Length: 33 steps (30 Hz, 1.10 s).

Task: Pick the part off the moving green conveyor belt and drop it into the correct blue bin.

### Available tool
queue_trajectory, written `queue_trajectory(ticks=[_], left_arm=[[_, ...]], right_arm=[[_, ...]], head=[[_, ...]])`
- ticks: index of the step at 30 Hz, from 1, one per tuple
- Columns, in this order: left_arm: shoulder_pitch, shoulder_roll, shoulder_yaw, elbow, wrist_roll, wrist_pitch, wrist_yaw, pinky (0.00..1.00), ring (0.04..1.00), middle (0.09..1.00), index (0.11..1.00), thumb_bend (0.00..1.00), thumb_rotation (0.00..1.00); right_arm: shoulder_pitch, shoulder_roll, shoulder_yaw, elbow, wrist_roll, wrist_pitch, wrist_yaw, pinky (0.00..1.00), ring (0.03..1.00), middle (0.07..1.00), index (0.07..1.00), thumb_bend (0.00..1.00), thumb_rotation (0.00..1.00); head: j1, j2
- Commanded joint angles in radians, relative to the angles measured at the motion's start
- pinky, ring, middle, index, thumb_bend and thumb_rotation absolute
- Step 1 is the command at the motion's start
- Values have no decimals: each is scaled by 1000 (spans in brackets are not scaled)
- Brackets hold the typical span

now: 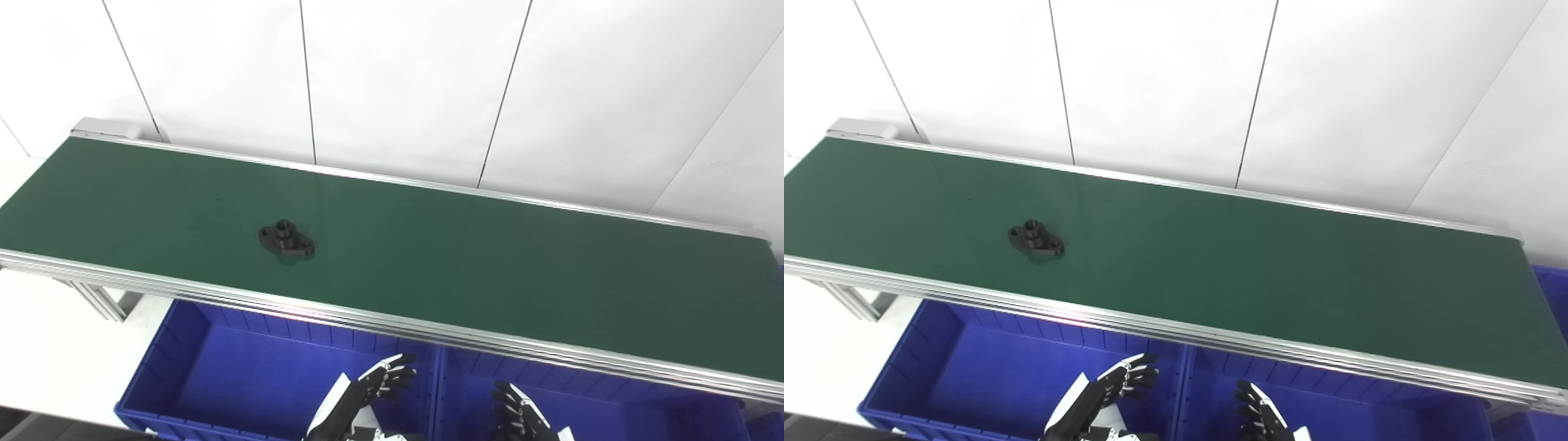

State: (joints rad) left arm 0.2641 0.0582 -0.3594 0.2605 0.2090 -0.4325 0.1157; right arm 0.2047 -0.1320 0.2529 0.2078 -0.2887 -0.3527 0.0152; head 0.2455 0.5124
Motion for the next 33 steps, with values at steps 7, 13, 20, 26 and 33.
queue_trajectory(ticks=[7, 13, 20, 26, 33], left_arm=[[-27, 29, -40, 2, 13, -37, 61, 702, 781, 816, 855, 795, 453], [-39, 48, -72, 15, 23, -37, 97, 698, 779, 817, 853, 778, 428], [-49, 58, -97, 24, 20, -37, 120, 680, 767, 810, 854, 770, 385], [-51, 58, -107, 28, 21, -37, 138, 676, 768, 813, 855, 775, 384], [-51, 58, -110, 19, 14, -37, 137, 688, 776, 821, 861, 776, 379]], right_arm=[[-13, 8, -6, -8, -3, -58, -15, 667, 781, 830, 862, 699, 316], [-10, 14, -9, -1, 20, -66, -12, 637, 763, 819, 856, 705, 268], [-16, 15, -11, 28, 23, -111, -26, 662, 766, 807, 844, 723, 294], [-14, 13, 1, 21, 60, -117, -54, 687, 770, 804, 834, 726, 258], [-2, 2, 9, -49, 73, -117, -93, 680, 763, 799, 815, 740, 271]], head=[[-18, -21], [-34, -47], [-54, -58], [-69, -58], [-96, -42]])
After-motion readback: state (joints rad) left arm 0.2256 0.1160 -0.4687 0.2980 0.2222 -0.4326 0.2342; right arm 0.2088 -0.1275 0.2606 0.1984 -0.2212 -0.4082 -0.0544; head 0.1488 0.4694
